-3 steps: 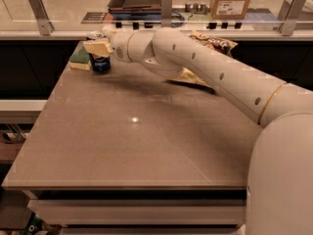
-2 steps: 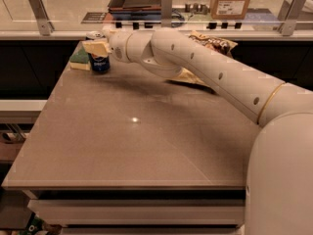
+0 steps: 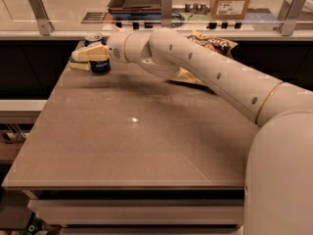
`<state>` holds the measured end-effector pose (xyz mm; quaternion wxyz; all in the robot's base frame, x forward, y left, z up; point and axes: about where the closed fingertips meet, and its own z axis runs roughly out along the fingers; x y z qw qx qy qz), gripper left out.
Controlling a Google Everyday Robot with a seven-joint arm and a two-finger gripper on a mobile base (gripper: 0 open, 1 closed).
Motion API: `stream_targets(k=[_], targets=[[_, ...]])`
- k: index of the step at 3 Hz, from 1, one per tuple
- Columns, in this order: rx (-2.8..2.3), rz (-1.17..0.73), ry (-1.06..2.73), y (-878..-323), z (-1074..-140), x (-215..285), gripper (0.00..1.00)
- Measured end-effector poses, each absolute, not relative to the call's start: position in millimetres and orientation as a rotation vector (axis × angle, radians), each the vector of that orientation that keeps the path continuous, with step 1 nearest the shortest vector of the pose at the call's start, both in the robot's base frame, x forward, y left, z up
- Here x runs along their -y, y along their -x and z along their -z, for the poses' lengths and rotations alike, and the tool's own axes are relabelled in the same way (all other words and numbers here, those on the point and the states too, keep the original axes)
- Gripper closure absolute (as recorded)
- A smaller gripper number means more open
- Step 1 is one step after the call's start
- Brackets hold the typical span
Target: Move pepsi can near sponge
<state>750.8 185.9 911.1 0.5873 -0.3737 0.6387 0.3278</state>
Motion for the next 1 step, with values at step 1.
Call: stream_targets(k=[1], targets=[[-1.488,-0.764,0.871,-750.7,-911.1,-186.0,0.0]])
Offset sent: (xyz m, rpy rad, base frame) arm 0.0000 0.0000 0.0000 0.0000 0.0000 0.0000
